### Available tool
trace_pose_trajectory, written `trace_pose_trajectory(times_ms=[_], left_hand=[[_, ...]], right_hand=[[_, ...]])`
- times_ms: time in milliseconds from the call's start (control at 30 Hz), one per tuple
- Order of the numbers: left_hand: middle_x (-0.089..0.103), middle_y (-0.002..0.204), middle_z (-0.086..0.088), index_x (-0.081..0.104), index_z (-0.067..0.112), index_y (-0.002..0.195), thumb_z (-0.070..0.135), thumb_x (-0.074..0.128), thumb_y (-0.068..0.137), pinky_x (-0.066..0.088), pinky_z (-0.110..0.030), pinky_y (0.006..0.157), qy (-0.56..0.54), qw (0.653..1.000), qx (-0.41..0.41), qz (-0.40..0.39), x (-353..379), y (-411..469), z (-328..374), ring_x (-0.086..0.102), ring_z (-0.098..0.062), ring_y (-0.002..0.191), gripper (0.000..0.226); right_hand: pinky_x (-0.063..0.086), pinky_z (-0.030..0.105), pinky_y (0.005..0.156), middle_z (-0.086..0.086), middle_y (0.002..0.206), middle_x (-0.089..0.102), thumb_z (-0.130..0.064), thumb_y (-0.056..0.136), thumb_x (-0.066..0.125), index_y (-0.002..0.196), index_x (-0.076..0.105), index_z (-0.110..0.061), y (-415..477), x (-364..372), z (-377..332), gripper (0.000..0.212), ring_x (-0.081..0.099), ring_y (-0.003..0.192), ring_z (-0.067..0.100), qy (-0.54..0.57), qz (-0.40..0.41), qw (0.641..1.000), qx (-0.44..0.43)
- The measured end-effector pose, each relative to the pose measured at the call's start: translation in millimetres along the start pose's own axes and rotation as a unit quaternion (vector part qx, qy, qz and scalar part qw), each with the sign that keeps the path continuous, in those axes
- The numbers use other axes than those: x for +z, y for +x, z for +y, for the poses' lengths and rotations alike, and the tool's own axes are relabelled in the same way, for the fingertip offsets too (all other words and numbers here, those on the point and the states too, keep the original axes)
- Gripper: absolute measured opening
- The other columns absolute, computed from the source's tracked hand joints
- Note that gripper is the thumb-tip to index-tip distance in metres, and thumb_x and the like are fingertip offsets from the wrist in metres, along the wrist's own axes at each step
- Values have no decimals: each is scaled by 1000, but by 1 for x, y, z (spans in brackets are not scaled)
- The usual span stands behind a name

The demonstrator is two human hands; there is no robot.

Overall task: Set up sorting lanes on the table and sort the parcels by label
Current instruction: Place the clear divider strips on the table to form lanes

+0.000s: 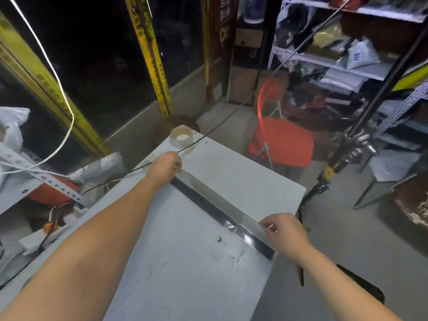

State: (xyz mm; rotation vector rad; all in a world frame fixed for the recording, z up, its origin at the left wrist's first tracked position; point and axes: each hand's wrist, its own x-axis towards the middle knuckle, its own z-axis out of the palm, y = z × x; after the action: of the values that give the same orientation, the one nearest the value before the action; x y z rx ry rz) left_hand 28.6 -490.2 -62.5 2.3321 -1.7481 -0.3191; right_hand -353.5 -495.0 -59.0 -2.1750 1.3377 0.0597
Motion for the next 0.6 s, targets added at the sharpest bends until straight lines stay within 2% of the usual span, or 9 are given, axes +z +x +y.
trace_pose_trajectory(times_ms=[100, 133, 200, 267, 333, 433, 533, 600], left_hand=[[63, 99, -7, 70, 6, 90, 9, 71, 86, 50, -39, 84, 5, 1000, -5, 4, -4, 10, -9, 57, -26, 96, 5], [64, 99, -7, 70, 6, 89, 8, 70, 86, 50, -38, 84, 7, 1000, -6, 7, -4, 11, -11, 57, -26, 95, 4], [63, 98, -7, 70, 7, 89, 9, 69, 86, 50, -39, 83, 7, 1000, -12, 7, -5, 13, -15, 57, -26, 94, 4], [63, 99, -6, 70, 8, 90, 10, 69, 86, 52, -39, 83, 9, 1000, -19, 1, -5, 14, -17, 58, -26, 93, 4], [63, 99, -6, 70, 10, 91, 11, 69, 86, 53, -40, 84, 7, 1000, -24, -6, -4, 15, -17, 58, -27, 94, 6], [62, 101, -4, 70, 12, 94, 12, 69, 86, 53, -41, 86, 14, 999, -29, -4, -3, 15, -15, 58, -26, 96, 8], [61, 107, -3, 69, 15, 102, 16, 69, 88, 53, -42, 88, 21, 999, -33, 3, 0, 16, -14, 59, -26, 100, 14], [61, 113, -3, 69, 18, 110, 19, 70, 88, 53, -42, 91, 23, 999, -44, -3, 1, 16, -14, 59, -26, 104, 22]], right_hand=[[41, 17, 55, -18, 71, 64, -14, 89, 56, 62, 59, -38, 14, 0, -5, 36, 60, 68, 4, -4, -3, 1000, -7], [40, 16, 57, -19, 75, 65, -14, 89, 57, 66, 64, -38, 19, 1, -6, 34, 61, 70, 4, -2, -4, 1000, -9], [41, 18, 59, -15, 84, 72, -15, 90, 57, 79, 75, -28, 25, 2, -6, 24, 64, 75, 7, 4, 0, 1000, -7], [40, 19, 58, -9, 87, 74, -16, 90, 57, 83, 76, -21, 30, 4, -3, 21, 66, 76, 13, 5, 10, 1000, -6], [38, 17, 58, -12, 90, 74, -19, 92, 58, 86, 77, -24, 31, 2, -3, 20, 64, 75, 9, 6, 13, 1000, -2], [43, 22, 61, -14, 82, 67, -20, 94, 58, 75, 70, -36, 31, -2, -6, 27, 62, 74, 10, -8, 4, 1000, -9], [51, 25, 68, -9, 92, 70, -18, 93, 56, 95, 74, -27, 34, -5, -8, 20, 65, 81, 13, -10, -9, 1000, 5], [49, 22, 71, -7, 101, 70, -15, 91, 55, 107, 72, -23, 35, -8, -8, 25, 64, 85, 12, -12, -20, 1000, 14]])
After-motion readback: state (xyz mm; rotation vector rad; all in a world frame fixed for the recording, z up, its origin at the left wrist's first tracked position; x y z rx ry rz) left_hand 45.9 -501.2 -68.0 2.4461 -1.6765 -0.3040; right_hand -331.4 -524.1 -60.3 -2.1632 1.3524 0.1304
